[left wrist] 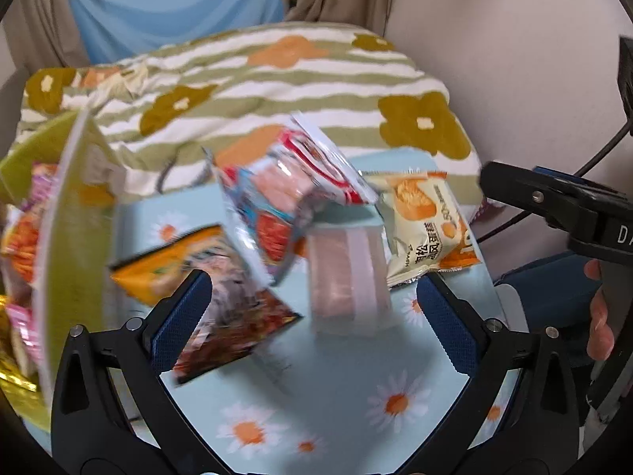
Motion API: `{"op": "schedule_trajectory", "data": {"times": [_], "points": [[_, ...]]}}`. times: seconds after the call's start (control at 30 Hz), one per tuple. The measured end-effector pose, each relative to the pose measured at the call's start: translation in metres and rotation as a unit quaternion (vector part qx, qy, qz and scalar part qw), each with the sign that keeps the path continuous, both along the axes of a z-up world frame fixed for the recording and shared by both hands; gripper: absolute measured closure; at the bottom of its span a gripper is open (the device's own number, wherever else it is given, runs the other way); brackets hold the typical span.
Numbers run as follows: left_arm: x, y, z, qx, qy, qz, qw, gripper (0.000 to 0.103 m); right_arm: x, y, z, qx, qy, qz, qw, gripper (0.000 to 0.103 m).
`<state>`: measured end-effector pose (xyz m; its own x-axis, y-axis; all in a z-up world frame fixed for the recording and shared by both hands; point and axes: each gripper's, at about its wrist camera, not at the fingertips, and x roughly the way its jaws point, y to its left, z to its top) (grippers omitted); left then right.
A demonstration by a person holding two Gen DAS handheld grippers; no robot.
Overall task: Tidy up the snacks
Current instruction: 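Move both tools back toward the last snack bags on the table, then grasp the pink wrapped cake with the left tool while the right tool grasps the orange chiffon-cake pack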
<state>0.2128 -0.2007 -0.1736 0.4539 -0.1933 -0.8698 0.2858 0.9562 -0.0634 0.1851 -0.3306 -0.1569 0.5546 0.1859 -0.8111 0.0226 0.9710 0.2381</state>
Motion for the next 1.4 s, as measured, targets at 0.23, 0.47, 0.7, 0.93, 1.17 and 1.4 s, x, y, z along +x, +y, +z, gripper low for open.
{"op": "schedule_trajectory", "data": {"times": [0.23,0.47,0.7,0.93,1.17,1.4], "points": [[0.017,-0.023,-0.040,0.018,0.015,0.015,0.9996,0.004,0.026,-0.008,-0.044,0.029,0.032,0.008,0.999,0.000],[0.024,-0.027,-0.054,0.020,0.026,0.027,0.9991,0.004,0.043,0.001,-0.071,0.029,0.058,0.022,0.998,0.006],[0.029,-0.029,-0.060,0.026,0.031,0.030,0.9987,0.004,0.047,0.004,-0.085,0.043,0.073,0.032,0.996,0.024],[0.028,-0.032,-0.065,0.028,0.036,0.027,0.9986,0.005,0.044,0.005,-0.087,0.033,0.072,0.044,0.996,0.041],[0.027,-0.045,-0.076,0.037,0.043,0.013,0.9983,0.011,0.037,-0.006,-0.085,0.024,0.072,0.036,0.997,0.043],[0.028,-0.048,-0.087,0.047,0.055,0.011,0.9973,0.033,0.032,-0.011,-0.084,0.021,0.070,0.030,0.997,0.043]]}}
